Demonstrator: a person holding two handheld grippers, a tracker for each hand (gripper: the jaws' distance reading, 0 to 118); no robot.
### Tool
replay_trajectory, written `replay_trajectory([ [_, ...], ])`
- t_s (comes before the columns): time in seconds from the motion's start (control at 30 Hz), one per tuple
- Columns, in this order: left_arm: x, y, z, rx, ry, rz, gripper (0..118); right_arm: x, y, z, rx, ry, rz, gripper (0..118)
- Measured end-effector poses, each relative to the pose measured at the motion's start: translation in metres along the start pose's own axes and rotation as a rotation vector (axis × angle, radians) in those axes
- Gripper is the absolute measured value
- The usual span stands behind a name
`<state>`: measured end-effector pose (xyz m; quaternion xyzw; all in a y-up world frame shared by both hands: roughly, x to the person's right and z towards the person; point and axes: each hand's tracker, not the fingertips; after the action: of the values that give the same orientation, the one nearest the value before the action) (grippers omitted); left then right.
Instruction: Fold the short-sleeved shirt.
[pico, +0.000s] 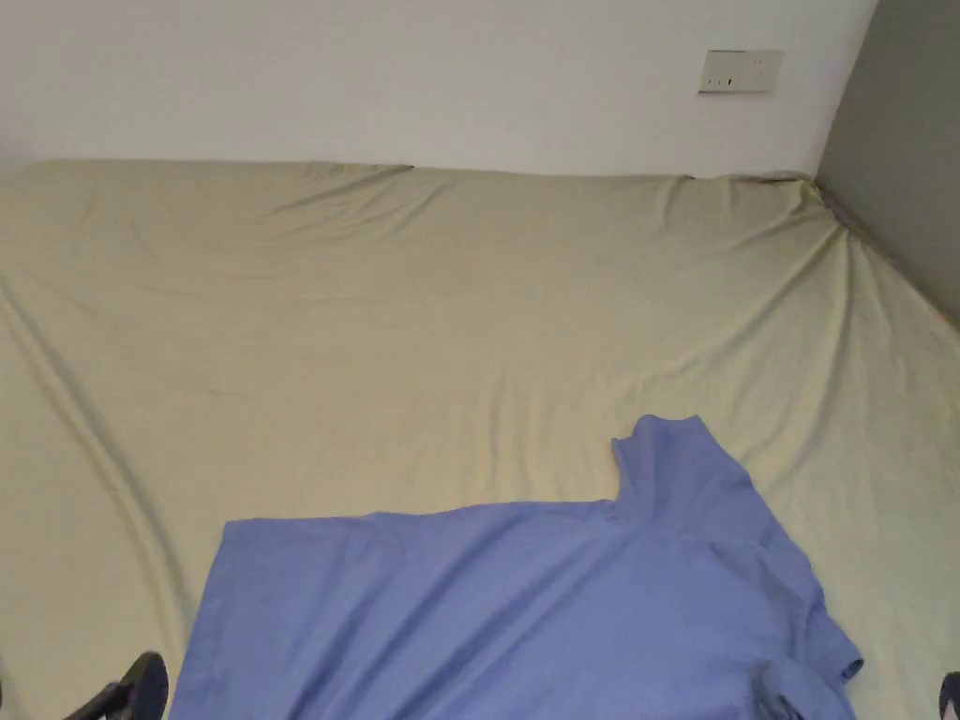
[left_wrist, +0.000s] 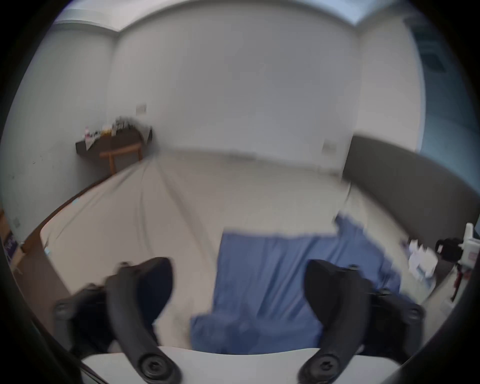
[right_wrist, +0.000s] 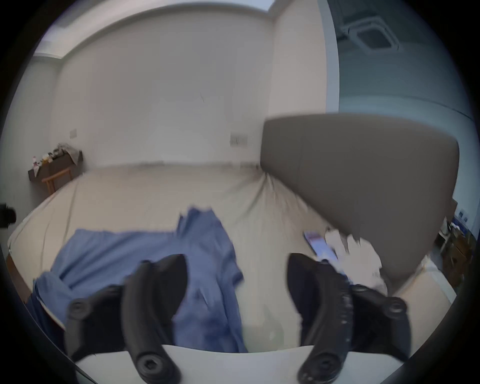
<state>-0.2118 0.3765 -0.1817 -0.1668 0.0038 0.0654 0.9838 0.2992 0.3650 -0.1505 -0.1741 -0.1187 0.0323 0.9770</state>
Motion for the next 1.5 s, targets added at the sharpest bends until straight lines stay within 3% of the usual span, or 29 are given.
replay_trajectory([
  [0.03,0.006,0.007,-0.007,0.048,-0.033,-0.018,59,-0.005,0.009,-0.006,0.039,0.032,-0.008,47],
  [0.07,0.011,0.011,-0.018,0.069,-0.037,-0.036,18,-0.011,0.015,-0.013,0.061,0.039,-0.014,14],
  [0.1,0.016,0.016,-0.031,0.073,-0.019,-0.054,0,-0.017,0.02,-0.023,0.062,0.038,-0.01,4],
  [0.27,0.016,0.035,-0.122,-0.075,-0.072,-0.001,0,-0.037,0.031,-0.076,0.002,0.106,-0.015,0],
  [0.37,0.0,0.035,-0.211,-0.281,-0.054,0.026,1,-0.044,0.026,-0.114,-0.08,0.127,-0.022,0],
  [0.4,-0.008,0.031,-0.245,-0.365,-0.055,0.045,7,-0.047,0.024,-0.128,-0.091,0.128,-0.027,0],
  [0.43,-0.015,0.026,-0.276,-0.463,-0.03,0.063,21,-0.048,0.022,-0.139,-0.116,0.138,-0.041,0],
  [0.47,-0.022,0.02,-0.301,-0.543,-0.029,0.073,42,-0.049,0.021,-0.149,-0.139,0.147,-0.053,0],
  [0.53,-0.037,-0.001,-0.349,-0.658,-0.005,0.116,63,-0.05,0.016,-0.166,-0.157,0.149,-0.064,0],
  [0.73,-0.045,-0.037,-0.395,-0.805,0.053,0.08,50,-0.051,0.006,-0.202,-0.216,0.143,-0.041,0],
  [0.8,-0.042,-0.038,-0.395,-0.791,0.082,0.03,0,-0.049,0.004,-0.214,-0.24,0.145,-0.048,1],
  [0.83,-0.043,-0.037,-0.393,-0.783,0.061,0.05,0,-0.047,0.004,-0.223,-0.249,0.144,-0.054,5],
  [0.9,-0.041,-0.035,-0.387,-0.776,0.044,0.047,0,-0.041,0.003,-0.245,-0.285,0.16,-0.084,41],
  [0.97,-0.042,-0.031,-0.381,-0.761,0.041,0.045,0,-0.036,0.002,-0.277,-0.367,0.178,-0.091,87],
  [1.0,-0.039,-0.026,-0.373,-0.741,0.026,0.05,0,-0.033,0.001,-0.295,-0.4,0.173,-0.087,94],
  [1.17,-0.035,-0.014,-0.351,-0.687,0.002,0.067,0,-0.024,-0.019,-0.379,-0.649,0.184,-0.118,90],
  [1.3,-0.031,-0.011,-0.345,-0.674,-0.003,0.045,0,-0.022,-0.034,-0.412,-0.781,0.193,-0.144,69],
  [1.33,-0.031,-0.012,-0.345,-0.677,-0.002,0.044,0,-0.023,-0.034,-0.416,-0.787,0.185,-0.125,62],
  [1.37,-0.031,-0.013,-0.346,-0.681,-0.002,0.046,0,-0.023,-0.032,-0.415,-0.782,0.169,-0.104,44],
  [1.4,-0.032,-0.014,-0.349,-0.685,0.0,0.043,0,-0.021,-0.029,-0.415,-0.78,0.16,-0.088,17],
  [1.43,-0.032,-0.015,-0.349,-0.687,0.006,0.04,0,-0.019,-0.025,-0.413,-0.773,0.181,-0.092,3],
  [1.5,-0.032,-0.014,-0.348,-0.689,0.008,0.039,0,-0.012,-0.018,-0.408,-0.761,0.241,-0.166,3],
])
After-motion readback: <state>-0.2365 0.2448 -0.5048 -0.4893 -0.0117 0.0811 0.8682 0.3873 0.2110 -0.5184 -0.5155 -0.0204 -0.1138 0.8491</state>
